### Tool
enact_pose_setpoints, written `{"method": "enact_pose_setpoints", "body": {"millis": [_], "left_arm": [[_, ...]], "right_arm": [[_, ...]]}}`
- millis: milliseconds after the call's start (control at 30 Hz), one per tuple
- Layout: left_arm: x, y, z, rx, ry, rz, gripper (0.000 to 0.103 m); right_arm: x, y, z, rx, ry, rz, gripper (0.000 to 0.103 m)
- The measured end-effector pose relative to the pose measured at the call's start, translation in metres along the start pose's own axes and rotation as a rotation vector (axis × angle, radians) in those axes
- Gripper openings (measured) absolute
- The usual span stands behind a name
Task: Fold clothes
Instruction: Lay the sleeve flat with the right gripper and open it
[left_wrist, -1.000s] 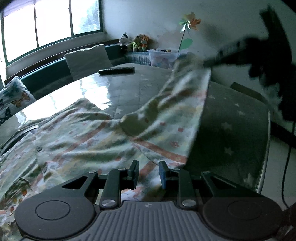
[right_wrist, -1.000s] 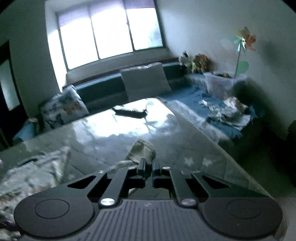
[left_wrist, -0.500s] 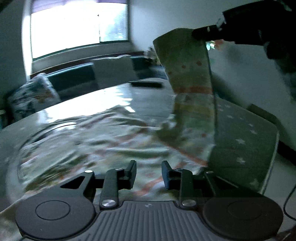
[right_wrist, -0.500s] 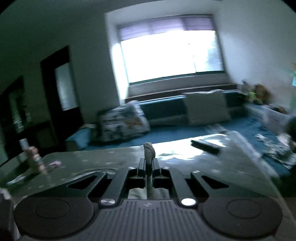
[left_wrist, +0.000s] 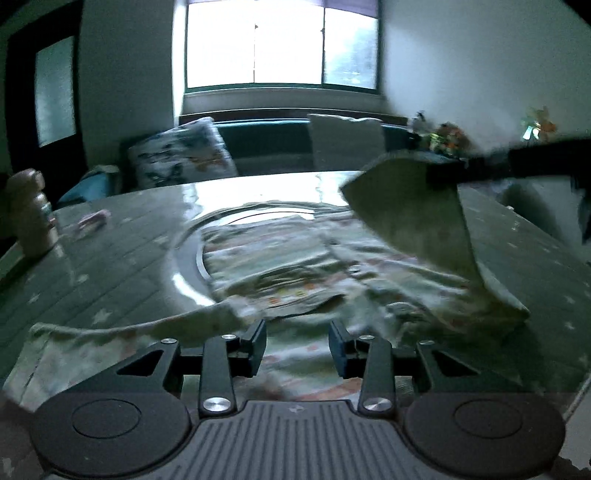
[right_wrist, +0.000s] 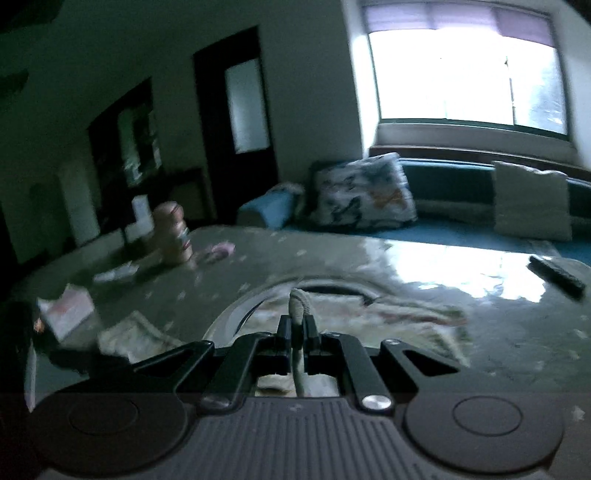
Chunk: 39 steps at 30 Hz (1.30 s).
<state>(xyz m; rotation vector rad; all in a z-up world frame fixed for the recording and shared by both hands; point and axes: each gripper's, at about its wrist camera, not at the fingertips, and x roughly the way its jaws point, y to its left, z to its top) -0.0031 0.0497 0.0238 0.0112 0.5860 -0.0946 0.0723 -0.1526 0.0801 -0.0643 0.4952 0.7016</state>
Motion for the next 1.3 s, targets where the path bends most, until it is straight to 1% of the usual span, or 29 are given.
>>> {"method": "enact_pose_setpoints", "body": {"millis": [67, 167, 233, 267, 300, 333, 433, 533, 700, 800, 833, 900, 1000, 1100, 1200, 1300], "left_arm": [[-0.002, 0.006, -0.001, -0.019, -0.003, 0.012, 0.041], [-0.002, 0.007, 0.001, -0.024, -0.009, 0.007, 0.041], [-0.002, 0.007, 0.002, -0.026, -0.014, 0.003, 0.041], [-0.002, 0.007, 0.002, -0.027, -0.016, 0.002, 0.041], [-0.002, 0.008, 0.003, -0.029, -0.019, 0.0, 0.041], [-0.001, 0.008, 0.003, -0.03, -0.021, -0.002, 0.041], [-0.001, 0.008, 0.005, -0.034, -0.028, -0.008, 0.041], [0.0, 0.006, 0.007, -0.033, -0.033, -0.02, 0.041], [0.008, -0.007, 0.009, -0.008, -0.027, -0.064, 0.041], [0.015, -0.017, 0.009, 0.008, -0.018, -0.093, 0.04], [0.018, -0.02, 0.009, 0.015, -0.013, -0.103, 0.04], [0.022, -0.025, 0.008, 0.024, -0.003, -0.112, 0.04], [0.028, -0.029, 0.008, 0.031, 0.011, -0.122, 0.039], [0.031, -0.033, 0.009, 0.039, 0.017, -0.127, 0.039], [0.037, -0.034, 0.011, 0.038, 0.025, -0.13, 0.039], [0.043, -0.034, 0.011, 0.042, 0.042, -0.124, 0.038]], "right_arm": [[0.012, 0.013, -0.006, -0.028, 0.03, 0.02, 0.005], [0.025, 0.03, -0.018, -0.072, 0.074, 0.05, 0.006], [0.03, 0.036, -0.026, -0.084, 0.112, 0.076, 0.011], [0.031, 0.038, -0.03, -0.088, 0.13, 0.091, 0.012], [0.029, 0.039, -0.033, -0.092, 0.14, 0.102, 0.016], [0.026, 0.04, -0.035, -0.097, 0.146, 0.106, 0.018], [0.011, 0.034, -0.04, -0.096, 0.154, 0.099, 0.02], [0.0, 0.016, -0.045, -0.067, 0.167, 0.042, 0.024], [-0.013, -0.033, -0.066, 0.029, 0.215, -0.117, 0.024], [-0.017, -0.058, -0.08, 0.099, 0.251, -0.168, 0.024], [-0.014, -0.065, -0.086, 0.12, 0.27, -0.179, 0.023], [-0.013, -0.074, -0.094, 0.145, 0.287, -0.19, 0.017], [-0.017, -0.078, -0.09, 0.139, 0.273, -0.199, 0.017], [-0.013, -0.081, -0.078, 0.113, 0.239, -0.209, 0.017], [0.003, -0.086, -0.069, 0.099, 0.221, -0.205, 0.017], [0.027, -0.093, -0.066, 0.081, 0.238, -0.211, 0.017]]}}
